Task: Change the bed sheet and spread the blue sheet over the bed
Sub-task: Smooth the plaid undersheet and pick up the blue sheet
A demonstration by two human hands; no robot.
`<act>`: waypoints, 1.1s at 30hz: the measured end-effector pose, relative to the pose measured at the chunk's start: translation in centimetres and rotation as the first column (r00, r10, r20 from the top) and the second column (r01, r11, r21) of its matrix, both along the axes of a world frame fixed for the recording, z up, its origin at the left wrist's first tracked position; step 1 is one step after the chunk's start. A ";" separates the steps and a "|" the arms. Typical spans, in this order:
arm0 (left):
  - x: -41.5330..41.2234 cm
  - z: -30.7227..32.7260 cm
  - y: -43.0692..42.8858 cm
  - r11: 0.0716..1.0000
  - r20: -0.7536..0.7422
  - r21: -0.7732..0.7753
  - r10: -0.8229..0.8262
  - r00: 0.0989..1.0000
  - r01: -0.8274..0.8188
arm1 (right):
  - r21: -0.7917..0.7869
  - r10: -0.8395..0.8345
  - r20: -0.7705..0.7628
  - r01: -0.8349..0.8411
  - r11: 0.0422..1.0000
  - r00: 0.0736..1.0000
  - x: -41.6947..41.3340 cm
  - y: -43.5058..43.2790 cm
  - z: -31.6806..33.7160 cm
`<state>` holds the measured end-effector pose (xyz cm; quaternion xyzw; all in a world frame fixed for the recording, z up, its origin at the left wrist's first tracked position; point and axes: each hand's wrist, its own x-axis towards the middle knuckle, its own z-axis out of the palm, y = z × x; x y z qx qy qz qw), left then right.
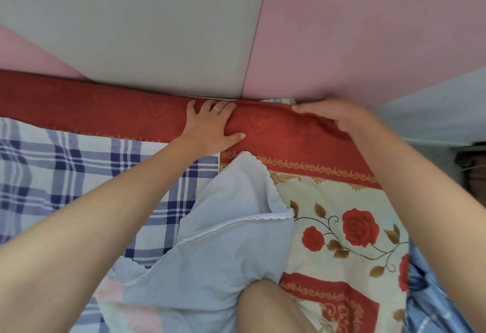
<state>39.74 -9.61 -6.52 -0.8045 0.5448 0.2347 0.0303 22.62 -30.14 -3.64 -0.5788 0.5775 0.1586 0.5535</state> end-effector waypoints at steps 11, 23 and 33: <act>-0.6 0.1 -1.2 0.999 -0.017 -0.009 -0.038 0.999 0.038 | -0.471 0.315 -0.021 -0.288 0.834 0.949 -1.5 1.5 -2.9; -4.7 0.7 -7.4 0.975 -0.135 0.120 -0.173 0.976 0.189 | -0.368 0.306 -0.469 -0.498 0.785 0.828 0.3 1.2 -4.3; -4.7 -0.4 -7.8 0.983 -0.128 0.084 -0.155 0.980 0.166 | -0.257 0.771 -0.302 -0.827 0.500 0.560 -6.5 1.0 -0.4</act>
